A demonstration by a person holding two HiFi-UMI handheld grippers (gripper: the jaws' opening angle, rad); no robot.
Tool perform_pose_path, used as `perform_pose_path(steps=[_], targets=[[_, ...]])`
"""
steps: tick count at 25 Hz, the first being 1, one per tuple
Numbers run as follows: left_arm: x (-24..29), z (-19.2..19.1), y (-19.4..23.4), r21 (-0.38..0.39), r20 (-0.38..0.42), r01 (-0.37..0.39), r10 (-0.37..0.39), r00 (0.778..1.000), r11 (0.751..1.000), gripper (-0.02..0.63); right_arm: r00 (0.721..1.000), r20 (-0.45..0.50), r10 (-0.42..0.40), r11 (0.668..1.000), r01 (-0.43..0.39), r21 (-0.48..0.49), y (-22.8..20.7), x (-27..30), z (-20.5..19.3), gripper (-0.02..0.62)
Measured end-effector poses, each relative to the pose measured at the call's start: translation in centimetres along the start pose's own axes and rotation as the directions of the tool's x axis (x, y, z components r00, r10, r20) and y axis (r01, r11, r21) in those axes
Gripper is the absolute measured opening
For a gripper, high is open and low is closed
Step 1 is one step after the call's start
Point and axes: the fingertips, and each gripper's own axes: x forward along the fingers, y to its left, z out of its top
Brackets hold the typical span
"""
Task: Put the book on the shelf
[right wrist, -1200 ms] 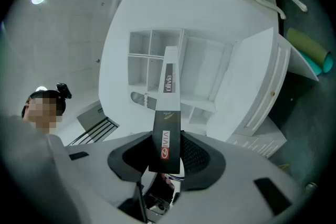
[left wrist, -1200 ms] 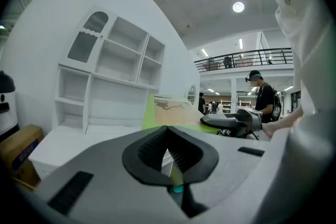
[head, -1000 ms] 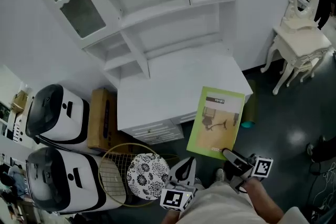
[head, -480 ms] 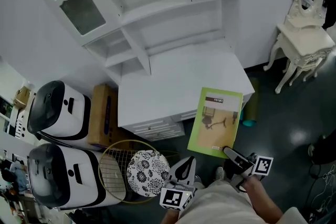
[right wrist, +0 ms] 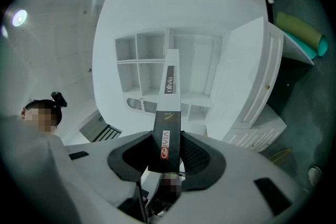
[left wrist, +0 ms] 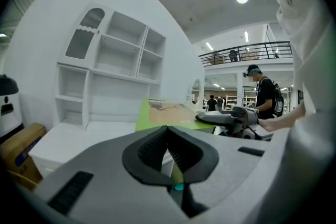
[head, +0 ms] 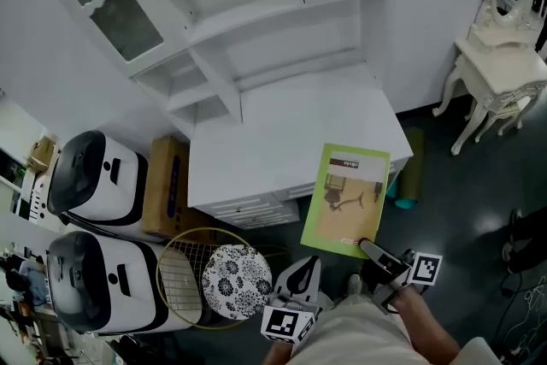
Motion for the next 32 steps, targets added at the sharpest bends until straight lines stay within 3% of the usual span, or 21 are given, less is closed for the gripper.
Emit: perform_pose_path(steps=[6,13,21,32], targets=[[0.9,0.2,0.0,-0.01,-0.02,-0.032,0.032,0.999,0.999,0.003,0.999,-0.042,-0.011,0.999,0.012,0.031,-0.6,1.0,0.5,0.152],[2.0,0.6,4.4,0.013,-0.013,-0.057,0.057,0.998,0.998,0.003,0.999,-0.04,-0.02,0.999,0.022,0.049,-1.8,4.6,1.0,0.152],[4.0,3.4,10.6,0.039,0.059,-0.018,0.016,0.998,0.999,0.003,1.0,-0.012,-0.023,0.999,0.024,0.037,-2.1,10.3,1.5,0.152],[5.3,4.9,18.7,0.072,0.08,0.05,-0.055,0.995,0.996,0.003,0.998,0.044,-0.05,0.999,0.05,-0.001,-2.8,17.9,1.6,0.152]])
